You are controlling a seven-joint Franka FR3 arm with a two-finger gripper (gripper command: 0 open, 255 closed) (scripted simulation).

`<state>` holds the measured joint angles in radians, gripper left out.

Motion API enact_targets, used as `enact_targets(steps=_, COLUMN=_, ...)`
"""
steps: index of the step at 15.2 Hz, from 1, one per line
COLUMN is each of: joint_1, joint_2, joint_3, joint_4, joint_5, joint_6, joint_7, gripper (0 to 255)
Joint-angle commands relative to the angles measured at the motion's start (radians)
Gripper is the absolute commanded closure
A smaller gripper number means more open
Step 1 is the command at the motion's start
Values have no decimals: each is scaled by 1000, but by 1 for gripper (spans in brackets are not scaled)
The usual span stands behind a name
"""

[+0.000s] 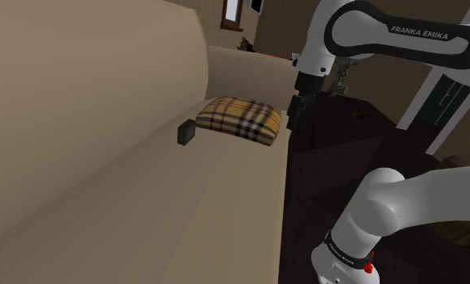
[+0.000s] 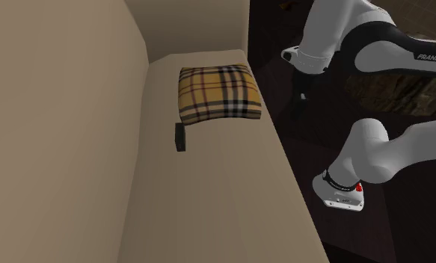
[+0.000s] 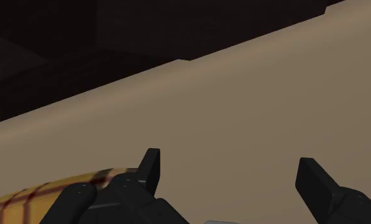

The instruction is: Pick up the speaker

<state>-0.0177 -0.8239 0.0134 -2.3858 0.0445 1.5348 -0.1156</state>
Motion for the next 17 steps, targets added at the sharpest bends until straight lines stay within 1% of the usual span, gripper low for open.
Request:
enact_targets(steps=1, joint_1=0, joint_2=0, joint_3=0, joint_4=0, joint_5=0, joint_6=0, joint_7=0, gripper=0)
enact_targets(steps=5, joint_1=-5, joint_2=108, joint_3=74, joint_4=21, joint_5=48, joint_6=100, joint_7=122, gripper=0)
enact_targets(steps=9, joint_1=-14, joint_2=233, joint_3=141, joint_4=67, joint_5=76, joint_6=193, joint_7=241, gripper=0)
enact_targets(steps=13, joint_1=-28, joint_2=372, joint_3=203, joint_4=137, joint_5=83, joint_6=276, joint_7=361, gripper=0)
enact_targets(steps=17, joint_1=-44, joint_2=520, joint_3=257, joint_4=230, joint_5=65, joint_6=343, joint_7=484, gripper=0)
